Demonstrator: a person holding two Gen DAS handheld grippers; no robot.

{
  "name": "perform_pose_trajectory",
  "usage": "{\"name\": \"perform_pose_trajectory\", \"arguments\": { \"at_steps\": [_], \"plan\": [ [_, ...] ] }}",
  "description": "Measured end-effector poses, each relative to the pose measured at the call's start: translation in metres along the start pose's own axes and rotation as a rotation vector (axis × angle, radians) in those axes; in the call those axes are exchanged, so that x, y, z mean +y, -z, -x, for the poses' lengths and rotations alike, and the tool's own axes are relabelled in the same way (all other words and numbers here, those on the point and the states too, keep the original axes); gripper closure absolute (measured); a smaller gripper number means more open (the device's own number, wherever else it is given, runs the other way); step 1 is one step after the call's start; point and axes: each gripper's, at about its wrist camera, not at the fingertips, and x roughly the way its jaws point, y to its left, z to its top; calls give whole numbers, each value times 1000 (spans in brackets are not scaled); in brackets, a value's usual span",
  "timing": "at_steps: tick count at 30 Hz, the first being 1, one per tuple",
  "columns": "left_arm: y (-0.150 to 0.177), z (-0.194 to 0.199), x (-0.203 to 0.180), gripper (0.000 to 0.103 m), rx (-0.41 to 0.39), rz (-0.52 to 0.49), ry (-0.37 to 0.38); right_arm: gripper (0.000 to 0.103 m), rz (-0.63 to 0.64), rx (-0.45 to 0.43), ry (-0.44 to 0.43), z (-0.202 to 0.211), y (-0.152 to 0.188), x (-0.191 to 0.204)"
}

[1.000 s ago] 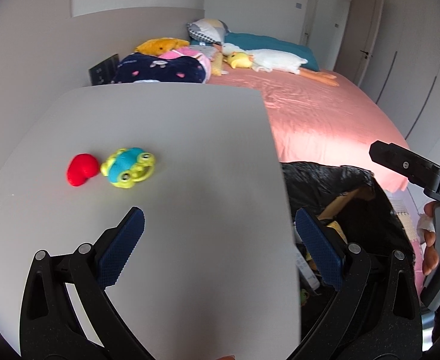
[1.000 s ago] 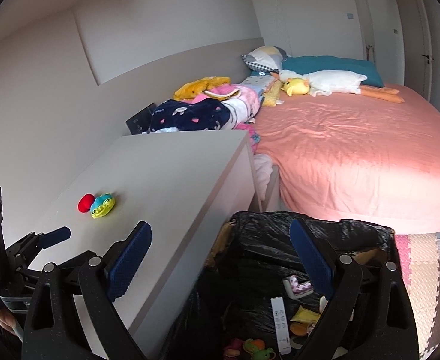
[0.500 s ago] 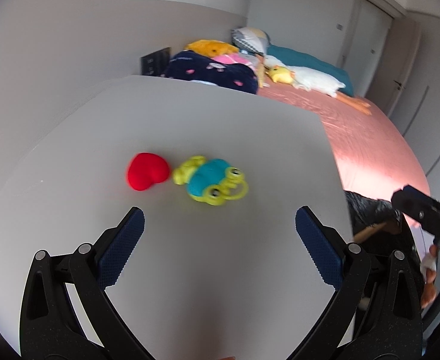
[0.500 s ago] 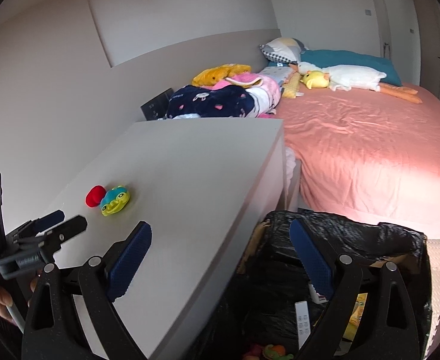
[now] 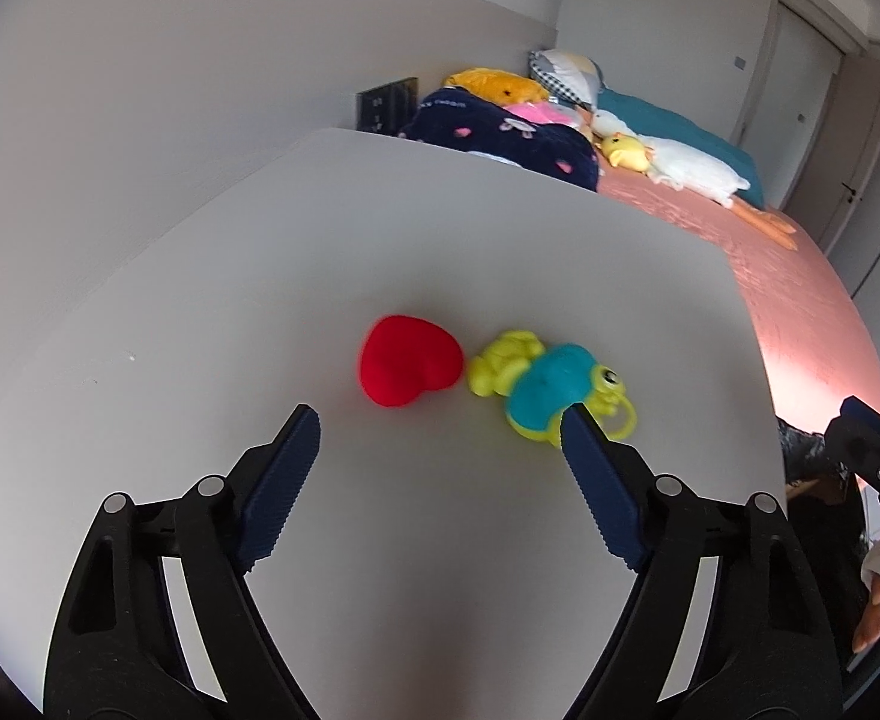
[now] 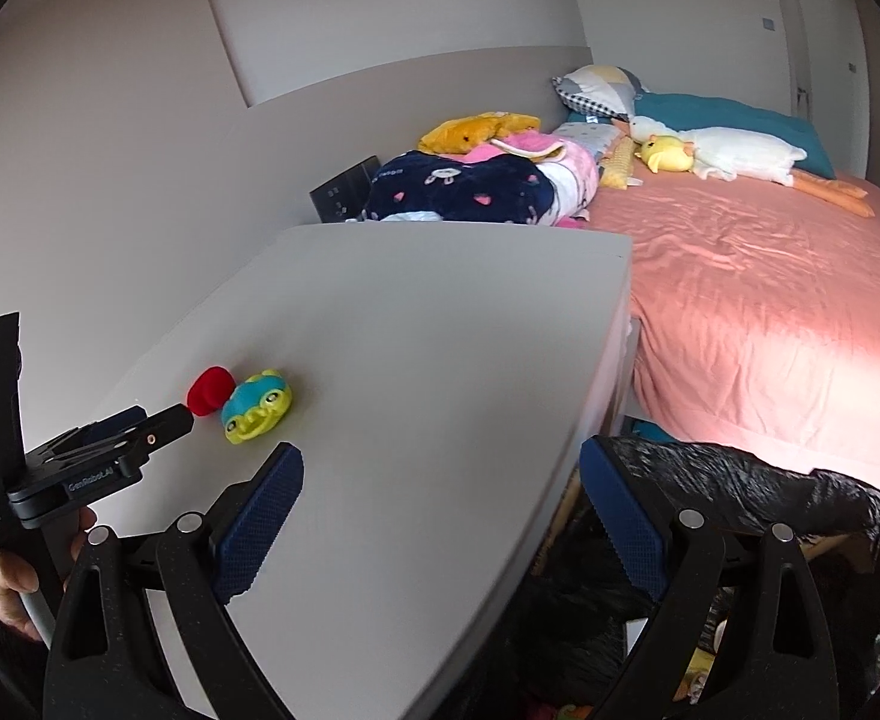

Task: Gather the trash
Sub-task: 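Move both grippers back to the red heart and frog toy on the desk, then grasp the red heart plush with the left gripper while the right grasps the frog toy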

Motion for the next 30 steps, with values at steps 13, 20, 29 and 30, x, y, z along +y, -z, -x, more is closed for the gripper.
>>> {"name": "perform_pose_trajectory", "arguments": {
  "at_steps": [13, 20, 29, 30],
  "plan": [
    [-19, -38, 19, 32, 63, 7, -21, 10, 43, 31, -22, -28, -10, 26],
    [-26, -55, 21, 38, 100, -30, -40, 10, 66, 45, -28, -41, -13, 37],
    [-27, -57, 30, 56, 102, -29, -54, 10, 115, 65, -61, -55, -16, 60],
    [-27, -56, 32, 56, 101, -26, -56, 10, 125, 68, -65, -56, -15, 63]
  ]
}}
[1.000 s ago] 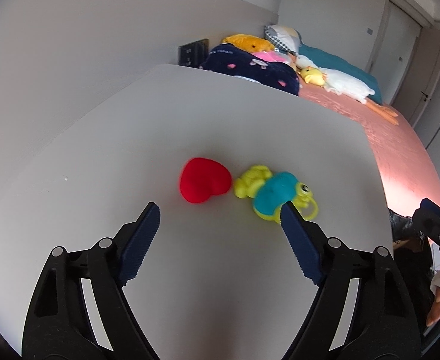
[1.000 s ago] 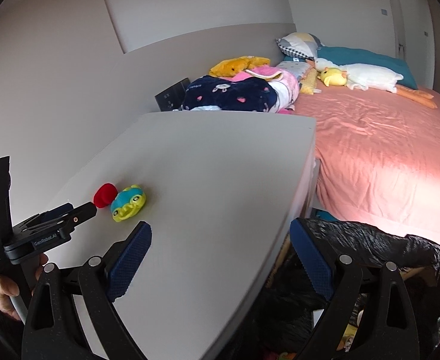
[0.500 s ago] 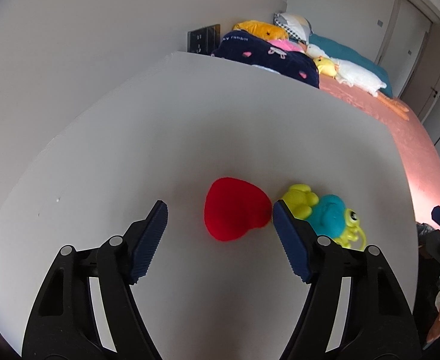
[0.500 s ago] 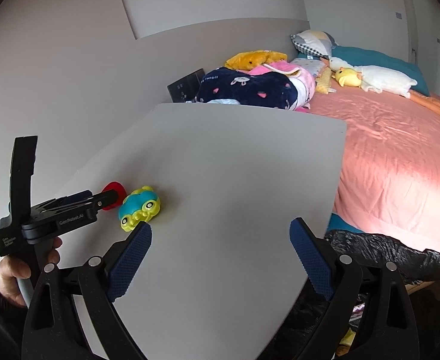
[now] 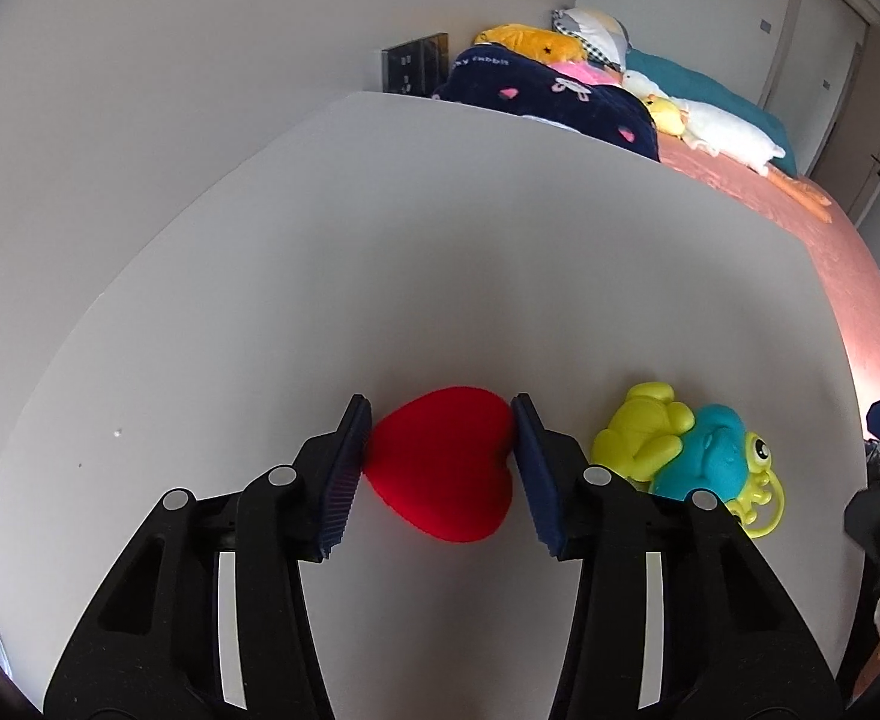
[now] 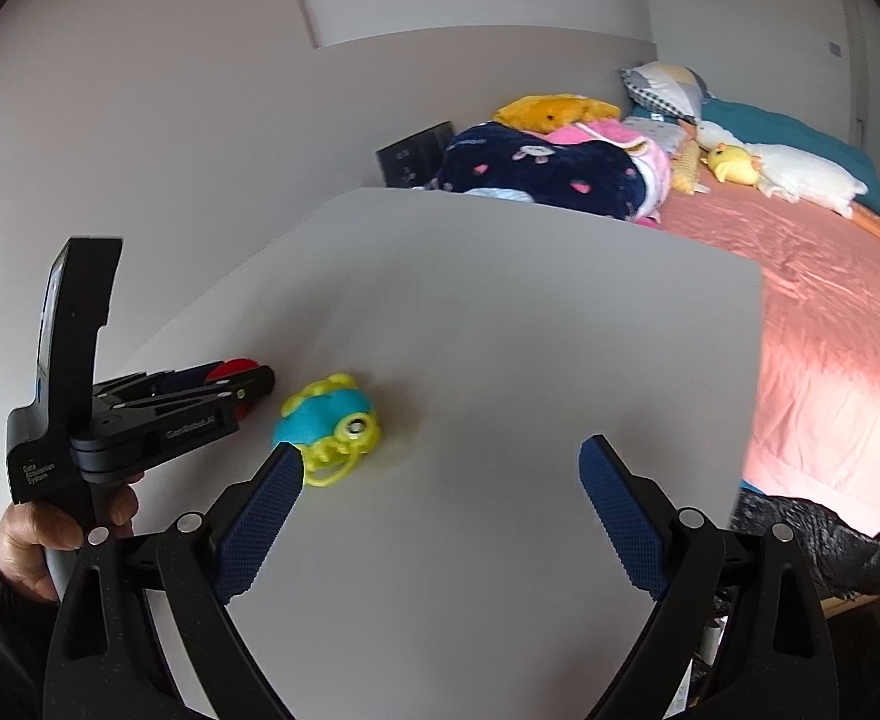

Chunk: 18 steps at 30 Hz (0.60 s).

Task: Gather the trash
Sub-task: 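Grasp the red heart plush with the left gripper while the right grasps the frog toy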

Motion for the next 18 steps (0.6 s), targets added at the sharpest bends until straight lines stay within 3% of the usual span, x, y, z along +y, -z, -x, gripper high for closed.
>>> {"name": "perform_pose_trajectory", "arguments": {
  "at_steps": [18],
  "plan": [
    [-10, 31, 52, 56, -61, 135, -1, 10, 117, 106, -10, -59, -9, 59]
  ]
}}
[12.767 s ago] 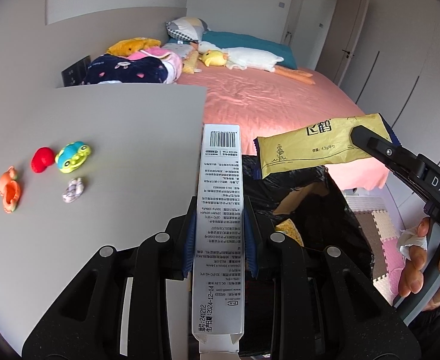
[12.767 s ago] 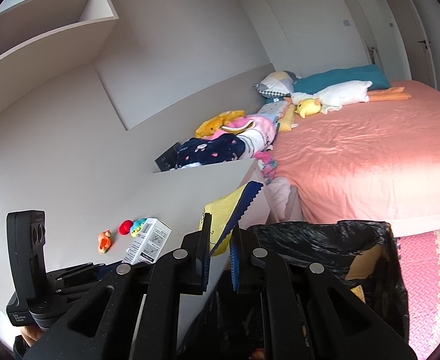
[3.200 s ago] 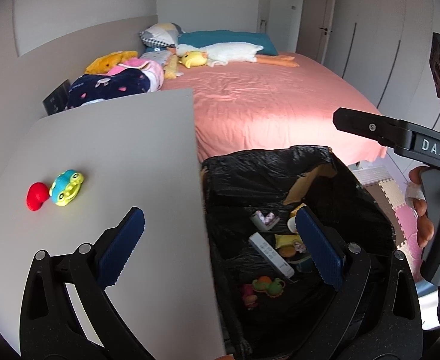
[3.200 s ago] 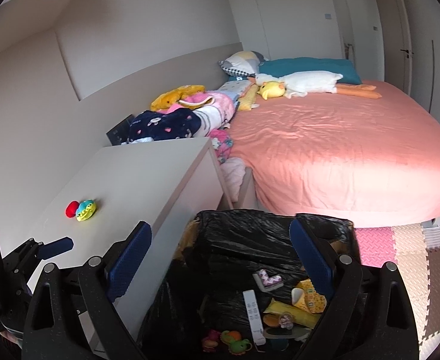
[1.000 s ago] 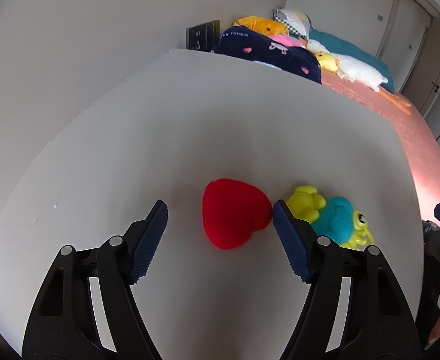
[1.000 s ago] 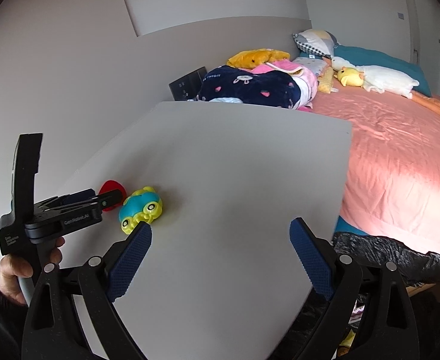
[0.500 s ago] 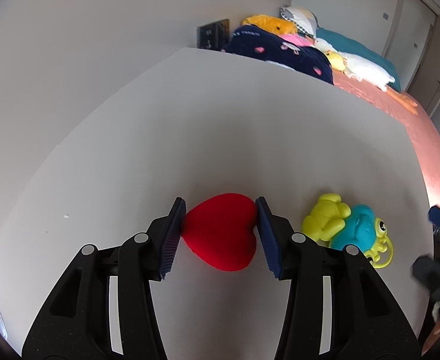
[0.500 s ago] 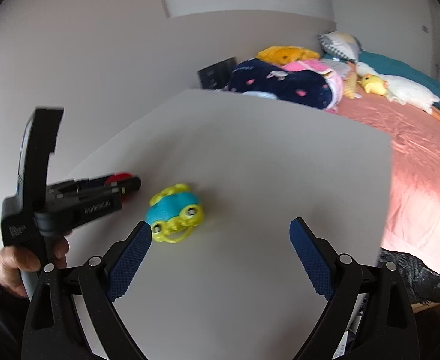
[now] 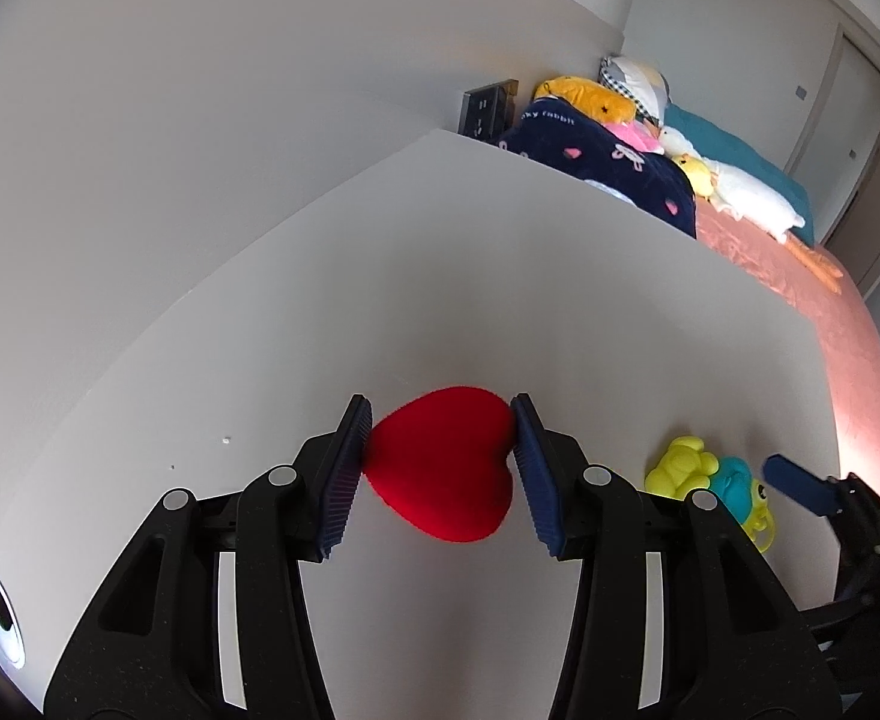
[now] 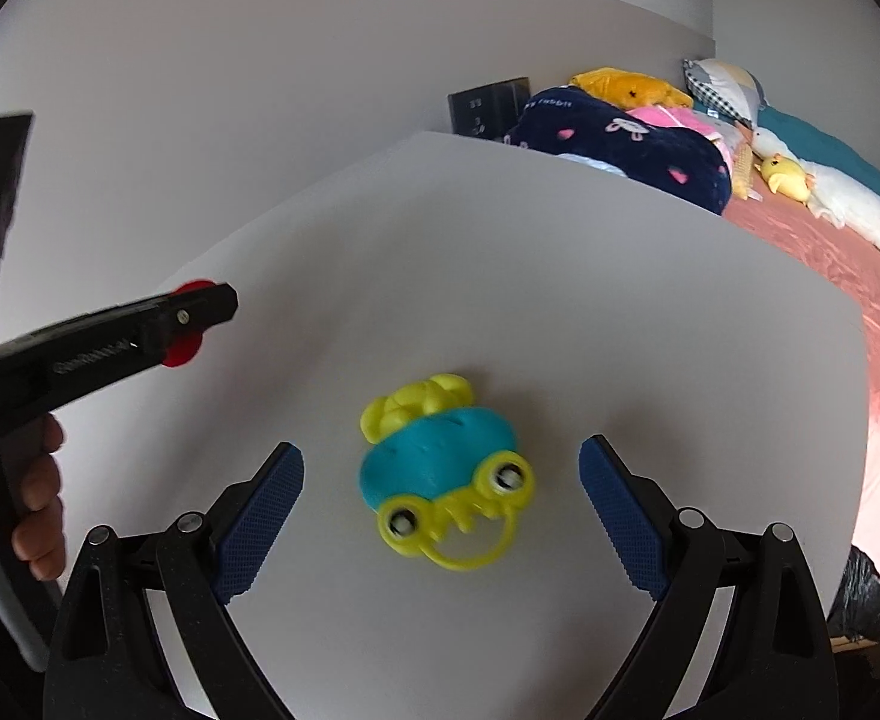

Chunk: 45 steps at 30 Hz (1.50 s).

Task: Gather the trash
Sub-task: 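Grasp the red heart plush with the left gripper while the right grasps the frog toy, then carry the red heart and frog toy over the trash bag and release both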

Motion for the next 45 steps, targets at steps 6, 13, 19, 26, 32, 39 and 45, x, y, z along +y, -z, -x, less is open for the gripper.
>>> {"name": "perform_pose_trajectory", "arguments": {
  "at_steps": [6, 13, 19, 26, 32, 39, 45],
  "plan": [
    [-2, 1, 3, 56, -1, 16, 9, 12, 24, 45, 24, -14, 1, 8],
    [-4, 3, 4, 56, -6, 25, 19, 45, 55, 42, 86, -15, -1, 9],
    [-5, 7, 2, 56, -12, 24, 29, 45, 23, 22, 25, -9, 0, 1],
    [-6, 12, -10, 56, -26, -5, 38, 45, 5, -18, 9, 8, 1, -8],
    [-5, 16, -26, 56, -34, -43, 34, 45, -21, -37, -39, 23, 2, -19],
    [3, 27, -42, 56, -39, -52, 54, 45, -42, -70, -38, 50, 7, -34],
    [11, 43, -65, 56, -49, -86, 68, 45, -65, -91, -27, 75, 17, -47]
  ]
}}
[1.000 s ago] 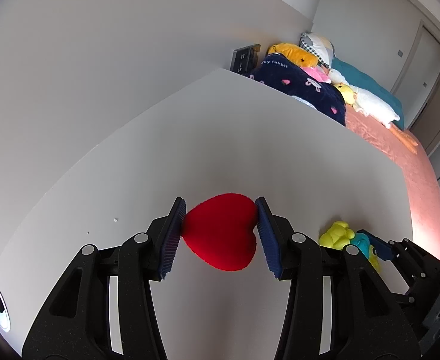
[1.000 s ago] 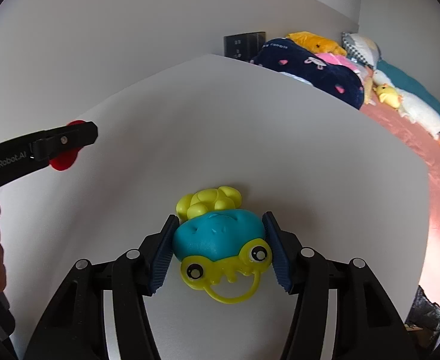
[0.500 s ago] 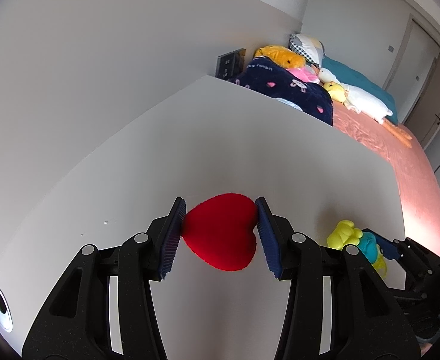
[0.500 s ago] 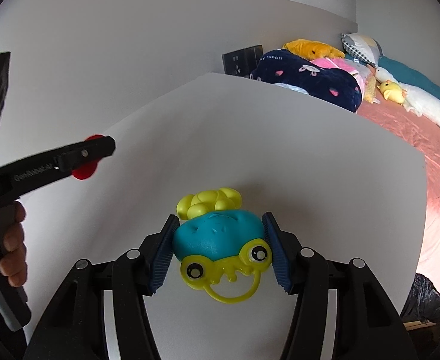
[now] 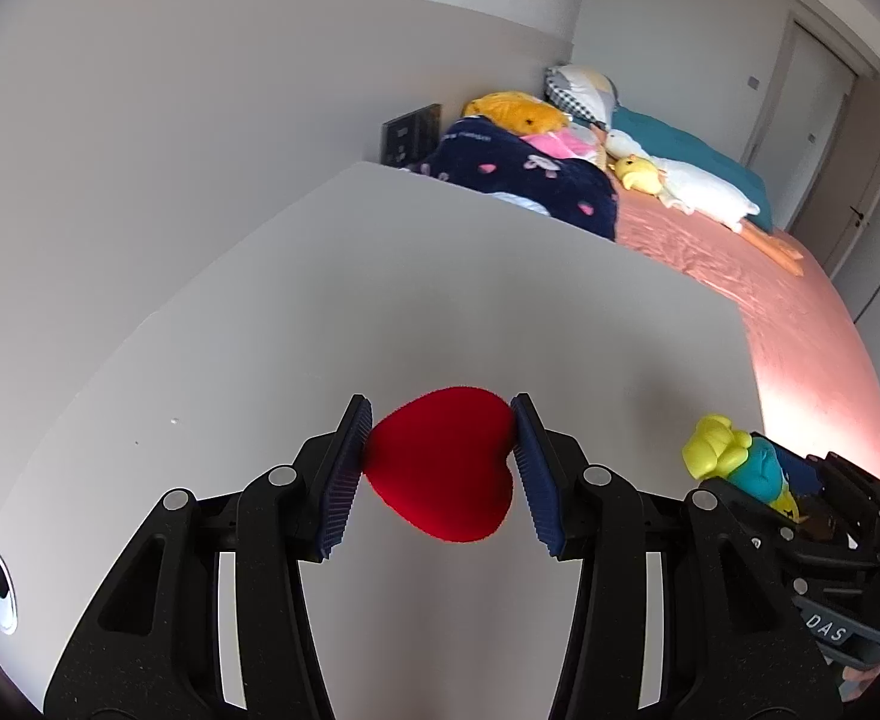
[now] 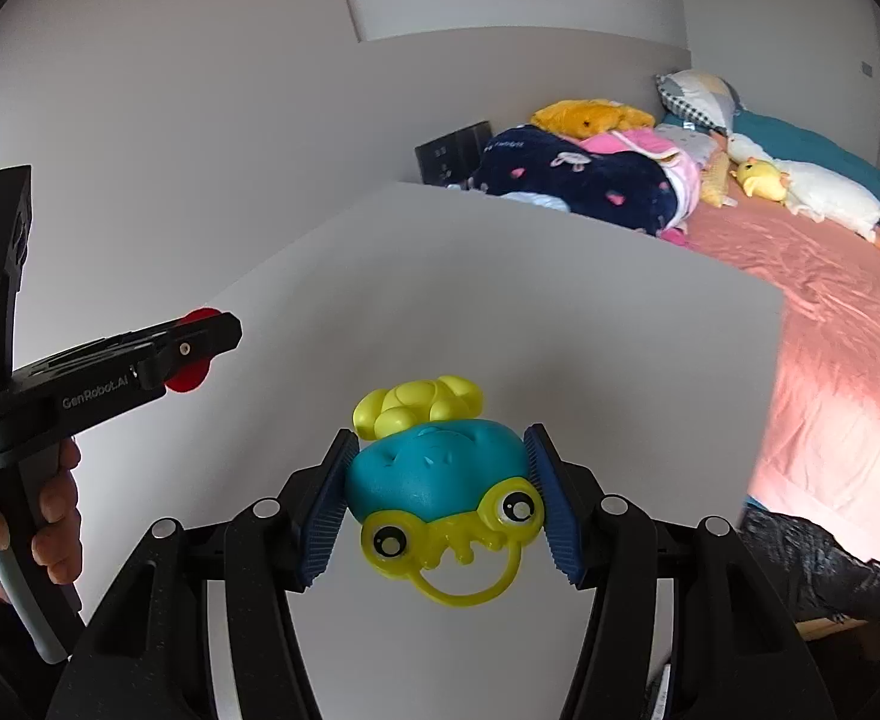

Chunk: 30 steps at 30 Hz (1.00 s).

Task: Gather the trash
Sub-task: 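Carry the red heart and frog toy over the trash bag and release both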

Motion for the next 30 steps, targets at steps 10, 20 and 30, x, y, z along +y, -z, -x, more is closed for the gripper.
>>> {"name": "perform_pose_trajectory", "arguments": {
  "at_steps": [10, 20, 30],
  "plan": [
    [9, 18, -37, 56, -13, -38, 32, 45, -28, -26, 11, 39, 14, -18],
    [20, 35, -73, 56, -18, -77, 59, 45, -60, -54, 26, 72, 28, -37],
    [39, 44, -117, 56, -11, -133, 104, 45, -105, -87, 68, 108, 51, -62]
  ]
}}
